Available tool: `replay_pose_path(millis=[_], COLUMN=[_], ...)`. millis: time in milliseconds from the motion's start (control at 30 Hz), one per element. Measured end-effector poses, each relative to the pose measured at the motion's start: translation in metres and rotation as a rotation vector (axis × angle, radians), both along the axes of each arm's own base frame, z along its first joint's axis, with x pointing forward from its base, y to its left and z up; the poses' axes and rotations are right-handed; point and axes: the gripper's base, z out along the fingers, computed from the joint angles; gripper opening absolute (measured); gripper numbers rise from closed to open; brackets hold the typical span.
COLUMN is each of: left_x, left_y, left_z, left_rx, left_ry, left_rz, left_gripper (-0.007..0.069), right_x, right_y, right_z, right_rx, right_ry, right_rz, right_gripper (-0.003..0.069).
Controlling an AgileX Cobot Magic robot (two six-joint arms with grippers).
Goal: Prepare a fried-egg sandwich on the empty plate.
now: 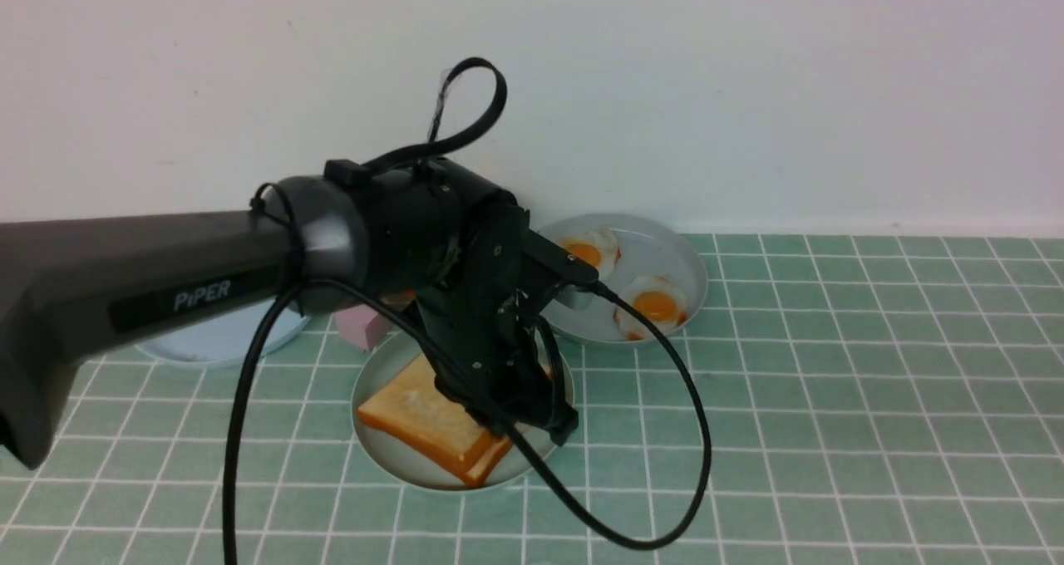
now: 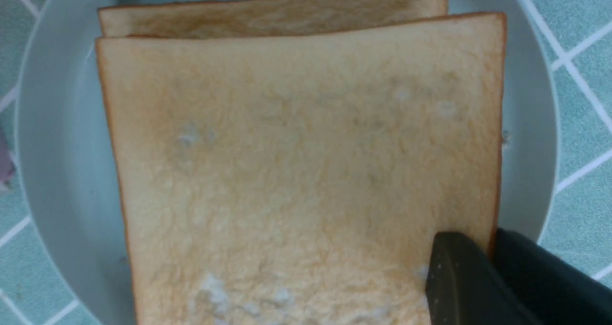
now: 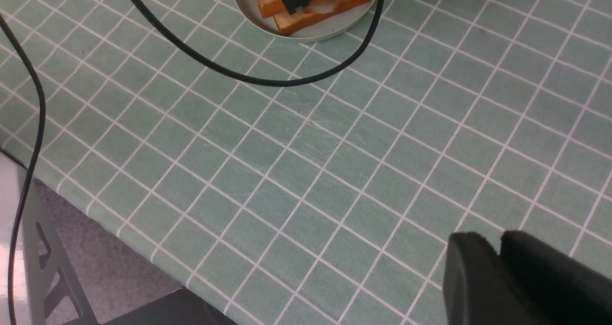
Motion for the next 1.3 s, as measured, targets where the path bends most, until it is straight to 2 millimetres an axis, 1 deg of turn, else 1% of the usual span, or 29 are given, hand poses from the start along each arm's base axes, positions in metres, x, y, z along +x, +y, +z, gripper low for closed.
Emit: replay_pose_path(millis=[167, 267, 367, 400, 467, 500, 533, 567, 600, 667, 767, 867, 933, 967, 1000, 1067, 1133, 1167, 1200, 1267, 1300], left_x=[0.001, 0.001, 0.002, 0.003, 0.004, 0.004, 0.004, 0.004, 0.004, 0.004, 0.001, -0.011, -0.028, -0.030, -0.044, -0.071, -0.096, -0.110, -0.125, -0.154, -0.153], left_y=[0.000, -0.001, -0.002, -0.002, -0.003, -0.003, -0.003, -0.003, -0.003, -0.004, -0.003, 0.003, 0.014, 0.016, 0.026, 0.045, 0.062, 0.073, 0.083, 0.103, 0.103], left_z=[-0.001, 0.000, 0.000, -0.001, -0.003, -0.003, -0.003, -0.003, -0.003, -0.002, 0.008, 0.051, 0.101, 0.105, 0.133, 0.170, 0.188, 0.192, 0.194, 0.188, 0.184], left_rx=[-0.003, -0.005, -0.014, -0.014, -0.020, -0.022, -0.022, -0.024, -0.027, -0.039, -0.069, -0.150, -0.232, -0.239, -0.300, -0.402, -0.473, -0.508, -0.539, -0.597, -0.594], left_ry=[-0.007, -0.011, -0.022, -0.023, -0.031, -0.033, -0.033, -0.034, -0.034, -0.028, -0.033, -0.094, -0.182, -0.191, -0.254, -0.353, -0.425, -0.460, -0.492, -0.549, -0.544], left_rz=[-0.001, -0.001, -0.002, -0.003, -0.004, -0.004, -0.004, -0.004, -0.003, 0.011, 0.033, 0.043, 0.043, 0.042, 0.058, 0.073, 0.073, 0.072, 0.071, 0.075, 0.077], left_gripper=[0.0066, 0.0094, 0.0181, 0.0187, 0.0283, 0.0312, 0.0317, 0.0347, 0.0359, 0.0364, 0.0325, 0.0155, 0.0022, 0.0013, -0.0013, -0.0013, -0.0013, -0.0013, -0.0013, -0.0013, -0.0013], right_x=[0.000, 0.000, 0.000, 0.000, 0.000, 0.000, 0.000, 0.000, 0.000, 0.000, 0.000, 0.000, 0.000, 0.000, 0.001, 0.001, 0.002, 0.002, 0.002, 0.001, 0.000], right_y=[0.000, 0.000, 0.000, 0.000, 0.000, 0.000, 0.000, 0.000, 0.000, 0.000, 0.000, 0.000, 0.000, 0.000, -0.001, -0.002, -0.003, -0.004, -0.005, -0.008, -0.008], right_z=[0.000, 0.000, 0.000, 0.000, 0.000, 0.000, 0.000, 0.000, 0.000, 0.000, 0.000, 0.000, 0.000, 0.000, 0.000, 0.000, -0.001, -0.001, -0.001, 0.000, 0.000], right_rx=[0.000, 0.000, 0.000, 0.000, 0.000, 0.000, 0.000, 0.000, 0.000, 0.001, 0.002, 0.002, -0.002, -0.003, -0.011, -0.023, -0.034, -0.041, -0.049, -0.060, -0.059], right_ry=[0.000, 0.000, 0.000, 0.000, 0.000, 0.000, 0.000, 0.000, 0.000, 0.000, 0.001, 0.001, 0.000, 0.000, -0.004, -0.010, -0.015, -0.019, -0.023, -0.038, -0.040], right_rz=[0.000, 0.000, 0.000, 0.000, 0.000, 0.000, 0.000, 0.000, 0.000, 0.001, 0.002, 0.002, 0.000, 0.000, -0.006, -0.013, -0.020, -0.025, -0.030, -0.044, -0.047], right_gripper=[0.0106, 0.0107, 0.0110, 0.0109, 0.0111, 0.0112, 0.0113, 0.0113, 0.0113, 0.0115, 0.0117, 0.0120, 0.0122, 0.0122, 0.0123, 0.0124, 0.0124, 0.0124, 0.0120, 0.0099, 0.0099])
